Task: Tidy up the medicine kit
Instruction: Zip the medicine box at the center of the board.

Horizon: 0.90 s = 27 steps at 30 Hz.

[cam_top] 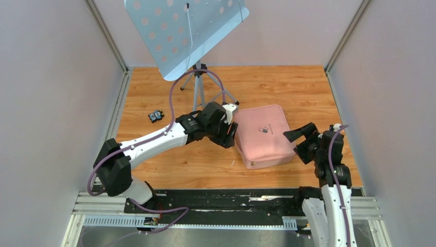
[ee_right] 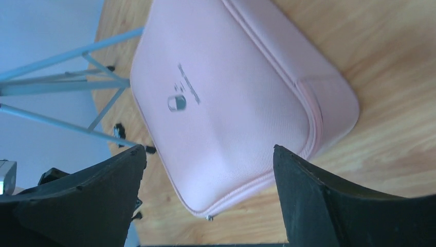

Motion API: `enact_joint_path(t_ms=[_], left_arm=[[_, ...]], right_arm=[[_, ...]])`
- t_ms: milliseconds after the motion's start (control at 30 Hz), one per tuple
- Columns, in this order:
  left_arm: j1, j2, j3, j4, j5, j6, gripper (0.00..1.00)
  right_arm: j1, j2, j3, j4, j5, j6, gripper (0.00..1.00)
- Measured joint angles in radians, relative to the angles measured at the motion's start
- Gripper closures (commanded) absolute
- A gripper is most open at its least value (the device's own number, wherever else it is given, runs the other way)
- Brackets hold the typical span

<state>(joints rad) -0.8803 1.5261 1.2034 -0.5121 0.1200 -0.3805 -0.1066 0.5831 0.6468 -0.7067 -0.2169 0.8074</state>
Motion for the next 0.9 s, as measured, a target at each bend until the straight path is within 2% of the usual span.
enact_joint_path(t_ms=[233,433,633,800,900], left_arm=[[-0.063,-0.071,-0.138,0.086,0.026,-0.064,0.35],[-0.103,-0.057,-0.158,0.143,0.045,-0.106,0.36],[-0.113,-0.033,-0.158,0.178,0.055,-0.124,0.37],[-0.114,-0.031,-0.158,0.191,0.054,-0.132,0.37],[-0.114,-0.031,-0.158,0.195,0.054,-0.136,0.37]], right_arm=[[0.014,-0.121,-0.223,0.014,-0.181,0.215,0.25],[0.024,-0.126,-0.295,0.120,-0.266,0.304,0.36],[0.027,-0.180,-0.297,0.077,-0.257,0.311,0.34],[0.028,-0.278,-0.269,-0.072,-0.187,0.298,0.28],[0.028,-0.312,-0.261,-0.134,-0.169,0.295,0.28]])
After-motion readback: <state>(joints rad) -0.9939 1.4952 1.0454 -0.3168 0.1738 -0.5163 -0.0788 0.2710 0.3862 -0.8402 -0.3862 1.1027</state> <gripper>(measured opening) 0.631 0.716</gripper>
